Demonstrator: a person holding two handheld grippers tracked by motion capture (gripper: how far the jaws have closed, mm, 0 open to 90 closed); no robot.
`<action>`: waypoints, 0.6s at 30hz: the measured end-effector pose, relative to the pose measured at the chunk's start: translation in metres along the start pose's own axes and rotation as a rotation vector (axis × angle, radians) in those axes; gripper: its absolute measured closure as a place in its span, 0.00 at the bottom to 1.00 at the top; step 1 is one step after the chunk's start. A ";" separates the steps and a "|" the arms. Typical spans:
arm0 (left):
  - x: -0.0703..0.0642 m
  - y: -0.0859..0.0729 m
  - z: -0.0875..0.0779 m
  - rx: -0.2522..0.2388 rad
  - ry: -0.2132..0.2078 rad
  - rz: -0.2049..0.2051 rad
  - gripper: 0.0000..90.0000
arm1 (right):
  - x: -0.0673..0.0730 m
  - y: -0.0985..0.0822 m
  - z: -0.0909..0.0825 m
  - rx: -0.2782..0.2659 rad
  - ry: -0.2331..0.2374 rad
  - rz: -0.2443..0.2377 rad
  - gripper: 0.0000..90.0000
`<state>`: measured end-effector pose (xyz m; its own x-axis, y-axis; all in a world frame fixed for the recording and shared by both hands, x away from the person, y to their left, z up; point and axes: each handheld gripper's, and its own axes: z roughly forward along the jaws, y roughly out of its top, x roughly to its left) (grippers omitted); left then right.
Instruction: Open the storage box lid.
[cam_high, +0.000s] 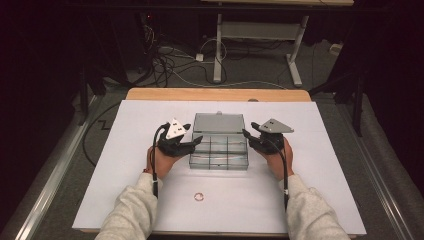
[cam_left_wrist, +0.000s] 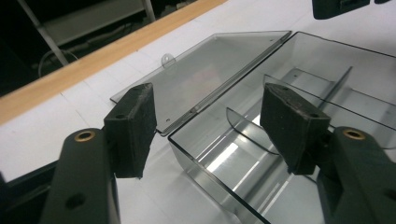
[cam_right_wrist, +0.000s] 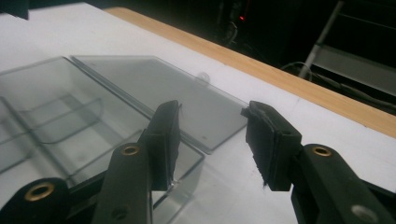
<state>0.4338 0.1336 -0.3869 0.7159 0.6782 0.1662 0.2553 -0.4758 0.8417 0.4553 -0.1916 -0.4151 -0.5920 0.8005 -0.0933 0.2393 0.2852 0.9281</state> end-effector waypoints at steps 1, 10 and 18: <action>-0.003 0.000 -0.003 -0.001 0.014 0.019 0.39 | 0.001 0.001 -0.003 -0.008 0.009 0.003 0.60; -0.015 -0.002 -0.019 0.029 0.003 0.088 0.32 | 0.010 0.004 -0.026 -0.057 0.019 -0.052 0.50; -0.027 -0.002 -0.034 0.009 -0.005 0.136 0.29 | 0.014 0.007 -0.052 -0.082 0.039 -0.080 0.36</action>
<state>0.3923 0.1353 -0.3760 0.7475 0.6040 0.2763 0.1608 -0.5682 0.8070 0.4088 -0.2060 -0.3911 -0.6366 0.7554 -0.1553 0.1274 0.3017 0.9449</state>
